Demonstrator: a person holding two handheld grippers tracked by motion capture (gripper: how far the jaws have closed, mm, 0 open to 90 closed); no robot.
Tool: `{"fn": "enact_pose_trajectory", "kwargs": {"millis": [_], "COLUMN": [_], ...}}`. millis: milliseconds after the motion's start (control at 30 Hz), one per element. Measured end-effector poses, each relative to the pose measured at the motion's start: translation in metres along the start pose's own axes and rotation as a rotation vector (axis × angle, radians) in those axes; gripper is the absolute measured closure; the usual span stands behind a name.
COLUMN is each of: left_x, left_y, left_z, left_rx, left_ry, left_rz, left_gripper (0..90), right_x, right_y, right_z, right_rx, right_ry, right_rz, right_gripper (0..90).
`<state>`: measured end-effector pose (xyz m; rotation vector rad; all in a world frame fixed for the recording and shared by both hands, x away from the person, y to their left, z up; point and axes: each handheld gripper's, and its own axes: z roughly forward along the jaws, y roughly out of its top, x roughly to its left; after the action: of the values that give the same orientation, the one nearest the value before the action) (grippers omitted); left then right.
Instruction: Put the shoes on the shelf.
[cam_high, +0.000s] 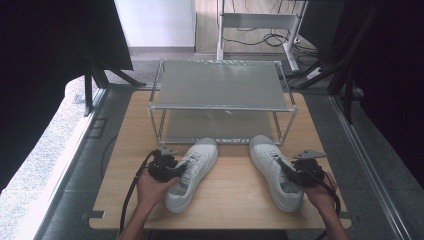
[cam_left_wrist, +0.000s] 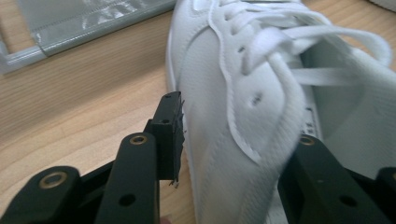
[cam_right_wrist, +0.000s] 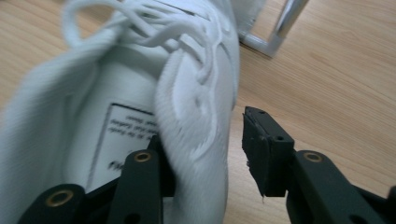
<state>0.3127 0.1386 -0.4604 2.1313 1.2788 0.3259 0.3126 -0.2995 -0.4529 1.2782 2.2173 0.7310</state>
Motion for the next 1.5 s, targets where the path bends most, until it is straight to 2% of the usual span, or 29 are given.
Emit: {"fn": "enact_pose_trajectory", "kwargs": {"millis": [133, 267, 433, 533, 733, 867, 1067, 1200, 1367, 1500], "left_x": [-0.005, -0.010, -0.007, -0.006, -0.005, -0.005, -0.005, -0.003, 0.000, 0.004], "left_y": [0.001, 0.001, 0.001, 0.000, -0.001, -0.002, -0.002, -0.002, -0.003, -0.006], "left_z": [0.006, 0.014, 0.014, 0.013, 0.013, 0.013, 0.012, 0.009, 0.005, 0.002], "left_rx": [0.016, 0.038, 0.033, 0.026, 0.016, 0.008, -0.007, -0.026, -0.051, -0.077], "left_ry": [0.043, 0.091, 0.081, 0.077, 0.069, 0.069, 0.066, 0.046, 0.014, -0.014], "left_rz": [0.026, 0.056, 0.036, 0.025, 0.016, 0.011, 0.004, 0.001, -0.019, -0.029], "left_gripper": [67.3, 76.7, 79.5, 80.2, 80.4, 81.2, 82.4, 83.1, 83.6, 84.0], "right_x": [-0.002, -0.003, -0.005, -0.003, -0.005, -0.006, -0.012, -0.015, -0.022, -0.023], "right_y": [0.002, 0.004, 0.006, 0.008, 0.009, 0.010, 0.007, 0.005, -0.001, -0.004], "right_z": [0.008, 0.011, 0.017, 0.020, 0.023, 0.025, 0.025, 0.024, 0.021, 0.015], "right_rx": [0.015, 0.032, 0.066, 0.090, 0.112, 0.129, 0.113, 0.095, 0.045, 0.000], "right_ry": [-0.008, 0.014, 0.023, 0.006, 0.016, 0.002, 0.015, 0.038, 0.081, 0.067], "right_rz": [0.020, 0.026, 0.027, 0.005, 0.015, 0.015, 0.059, 0.080, 0.133, 0.133], "right_gripper": [64.1, 70.1, 71.2, 73.0, 76.2, 81.9, 85.9, 85.9, 86.0, 86.1]}}
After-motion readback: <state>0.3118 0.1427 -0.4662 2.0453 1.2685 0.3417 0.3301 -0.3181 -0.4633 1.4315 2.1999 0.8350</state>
